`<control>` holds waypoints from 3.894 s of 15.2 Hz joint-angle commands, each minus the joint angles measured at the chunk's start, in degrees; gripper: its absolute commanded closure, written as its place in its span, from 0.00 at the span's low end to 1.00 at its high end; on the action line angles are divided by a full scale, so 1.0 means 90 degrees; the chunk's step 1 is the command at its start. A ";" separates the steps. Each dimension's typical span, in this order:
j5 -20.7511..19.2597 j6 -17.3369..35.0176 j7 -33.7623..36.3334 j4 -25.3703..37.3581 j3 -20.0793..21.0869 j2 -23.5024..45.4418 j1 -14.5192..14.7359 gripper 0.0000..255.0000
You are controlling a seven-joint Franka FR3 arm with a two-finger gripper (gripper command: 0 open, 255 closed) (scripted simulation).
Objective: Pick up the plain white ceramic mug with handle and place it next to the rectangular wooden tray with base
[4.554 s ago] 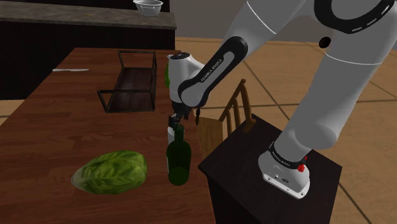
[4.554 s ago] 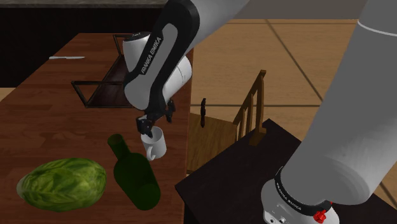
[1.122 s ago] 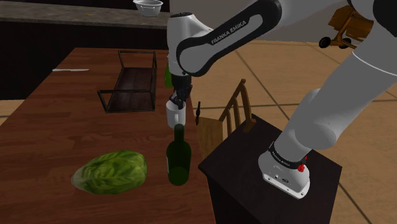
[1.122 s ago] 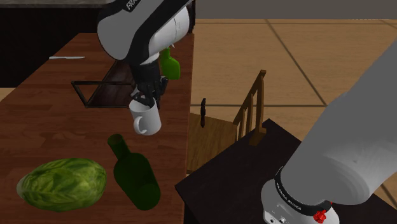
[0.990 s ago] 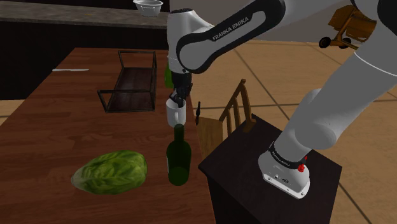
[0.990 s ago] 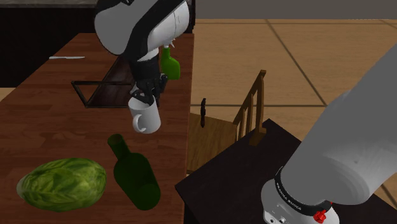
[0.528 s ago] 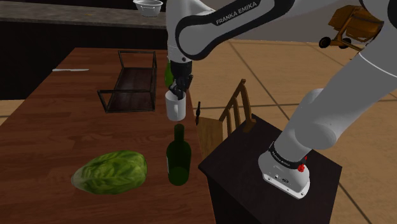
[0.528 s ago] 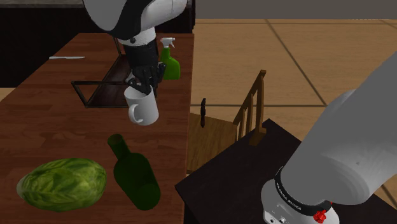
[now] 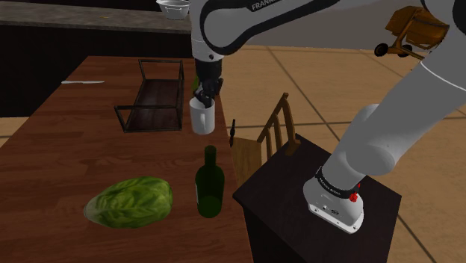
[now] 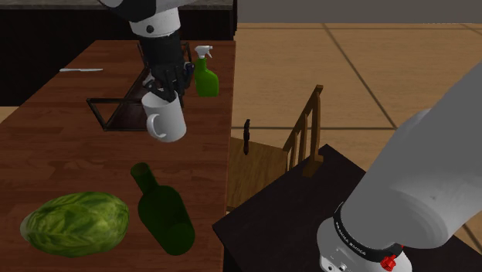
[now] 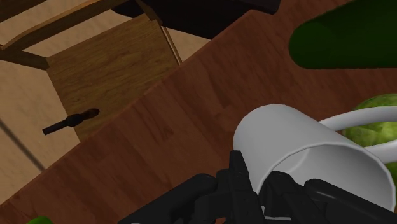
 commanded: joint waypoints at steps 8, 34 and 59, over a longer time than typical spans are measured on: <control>-0.0615 -0.0522 0.0278 0.2744 0.0006 0.2284 -0.0006 1.00; -0.1178 -0.0384 0.0428 0.5315 -0.0173 0.5045 0.0315 1.00; -0.1364 0.1066 0.0498 0.4872 -0.0315 0.6062 0.0385 1.00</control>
